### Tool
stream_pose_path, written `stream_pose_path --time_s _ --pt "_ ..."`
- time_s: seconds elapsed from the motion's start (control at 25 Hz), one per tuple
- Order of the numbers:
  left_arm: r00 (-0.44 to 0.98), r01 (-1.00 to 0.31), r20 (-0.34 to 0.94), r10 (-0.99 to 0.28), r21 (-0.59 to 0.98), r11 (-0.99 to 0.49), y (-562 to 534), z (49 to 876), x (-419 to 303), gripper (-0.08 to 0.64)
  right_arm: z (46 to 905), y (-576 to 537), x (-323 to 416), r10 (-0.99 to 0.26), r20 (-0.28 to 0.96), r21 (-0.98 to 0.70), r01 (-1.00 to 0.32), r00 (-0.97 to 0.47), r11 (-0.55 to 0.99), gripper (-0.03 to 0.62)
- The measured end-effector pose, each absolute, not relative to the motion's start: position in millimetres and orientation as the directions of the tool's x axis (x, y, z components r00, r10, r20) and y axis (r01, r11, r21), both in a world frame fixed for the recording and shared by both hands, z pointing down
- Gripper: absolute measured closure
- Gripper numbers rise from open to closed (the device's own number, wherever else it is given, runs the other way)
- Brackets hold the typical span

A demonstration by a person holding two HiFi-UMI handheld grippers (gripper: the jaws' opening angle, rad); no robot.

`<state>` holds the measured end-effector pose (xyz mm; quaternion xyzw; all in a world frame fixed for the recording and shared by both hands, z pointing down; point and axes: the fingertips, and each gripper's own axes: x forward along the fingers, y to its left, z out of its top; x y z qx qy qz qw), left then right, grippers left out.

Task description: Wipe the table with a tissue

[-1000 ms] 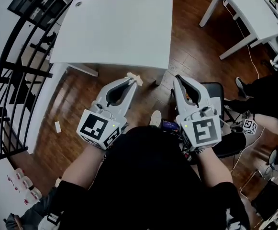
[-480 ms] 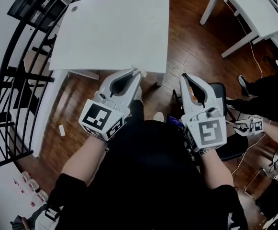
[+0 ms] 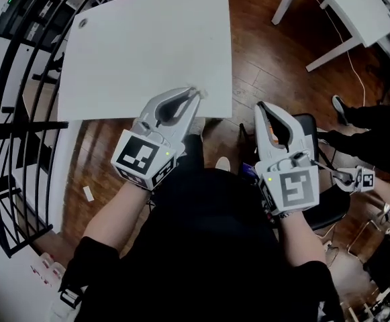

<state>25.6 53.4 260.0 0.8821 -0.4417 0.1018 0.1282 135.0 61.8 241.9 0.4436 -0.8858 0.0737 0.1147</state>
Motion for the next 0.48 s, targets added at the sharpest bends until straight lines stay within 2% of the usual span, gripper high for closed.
stream_pose_path --time_s 0.48 --pt "0.64 -0.76 0.377 -0.669 0.186 -0.622 -45 318 -2 0.517 282 -9 90 -0.763 0.393 -0.053 -0.841 -0.514 0.539 0.6"
